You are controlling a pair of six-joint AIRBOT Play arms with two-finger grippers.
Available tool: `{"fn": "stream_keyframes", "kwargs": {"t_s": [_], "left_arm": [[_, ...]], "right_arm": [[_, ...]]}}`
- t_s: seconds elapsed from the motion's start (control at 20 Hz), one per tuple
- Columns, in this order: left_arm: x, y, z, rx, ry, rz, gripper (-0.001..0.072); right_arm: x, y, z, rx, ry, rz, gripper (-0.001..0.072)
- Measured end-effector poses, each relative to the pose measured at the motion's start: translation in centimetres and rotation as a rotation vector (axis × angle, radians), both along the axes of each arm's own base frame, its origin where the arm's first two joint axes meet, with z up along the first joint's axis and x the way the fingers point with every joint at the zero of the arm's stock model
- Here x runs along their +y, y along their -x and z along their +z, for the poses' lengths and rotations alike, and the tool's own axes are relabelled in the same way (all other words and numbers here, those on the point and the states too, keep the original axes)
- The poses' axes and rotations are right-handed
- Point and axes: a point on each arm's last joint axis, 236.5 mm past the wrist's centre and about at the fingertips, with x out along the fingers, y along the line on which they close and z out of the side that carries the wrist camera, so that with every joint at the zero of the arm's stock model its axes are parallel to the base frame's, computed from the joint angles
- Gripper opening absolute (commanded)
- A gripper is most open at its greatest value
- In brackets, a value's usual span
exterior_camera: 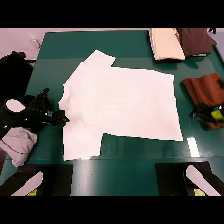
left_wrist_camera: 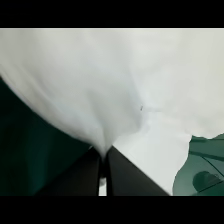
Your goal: Fold the shirts.
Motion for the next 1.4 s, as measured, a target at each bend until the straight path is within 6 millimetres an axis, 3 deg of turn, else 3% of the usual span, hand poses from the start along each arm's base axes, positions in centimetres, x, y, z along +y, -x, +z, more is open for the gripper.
{"fn": "stream_keyframes", "kwargs": {"t_s": [0.15,0.2,0.35,0.45,0.55,0.6,0.65,0.75,0.85,0.95,1.05,1.1,1.25,1.4], "left_arm": [[-0.1,0.0,0.4,-0.014,-0.001,-0.020,0.0025],[-0.1,-0.1,0.5,-0.018,0.000,-0.022,0.0025],[-0.2,-0.1,0.6,-0.022,0.000,-0.028,0.0025],[-0.2,-0.1,0.7,-0.024,0.001,-0.029,0.0025],[-0.2,-0.1,0.7,-0.025,0.002,-0.028,0.0025],[-0.2,-0.1,0.7,-0.026,0.002,-0.029,0.0025],[-0.2,-0.1,0.7,-0.026,0.004,-0.029,0.0024],[-0.3,-0.3,1.0,-0.030,0.007,-0.030,0.0023],[-0.4,-0.7,2.1,-0.049,0.010,-0.041,0.0023],[-0.5,-2.0,4.9,-0.118,0.008,-0.051,0.0023],[-0.4,-3.7,9.7,-0.245,-0.002,-0.054,0.0023],[-0.4,-4.4,12.8,-0.322,-0.008,-0.053,0.0023],[-0.4,-5.0,25.1,-0.620,-0.030,-0.049,0.0023],[-0.6,-2.1,38.4,-0.934,-0.046,-0.039,0.0023]], "right_arm": [[-0.2,3.9,-4.9,0.143,-0.104,-0.104,0.0494],[0.1,4.9,-6.1,0.177,-0.132,-0.121,0.0455],[1.9,6.1,-8.6,0.225,-0.216,-0.137,0.0449],[3.7,5.9,-9.2,0.231,-0.279,-0.131,0.0418],[5.0,5.1,-9.8,0.215,-0.305,-0.114,0.0208],[5.6,4.5,-10.1,0.200,-0.315,-0.103,0.0067],[6.0,4.1,-10.3,0.187,-0.312,-0.086,0.0015],[7.0,2.9,-10.2,0.140,-0.303,-0.045,0.0015],[6.6,0.8,-9.3,0.046,-0.228,0.009,0.0015],[7.1,-1.6,-5.9,-0.071,-0.198,0.069,0.0015],[7.0,-4.4,-1.0,-0.222,-0.132,0.131,0.0015],[7.1,-5.9,2.4,-0.321,-0.096,0.161,0.0015],[7.0,-8.6,13.8,-0.622,0.031,0.223,0.0015],[7.5,-8.4,26.3,-0.920,0.162,0.257,0.0014]]}}
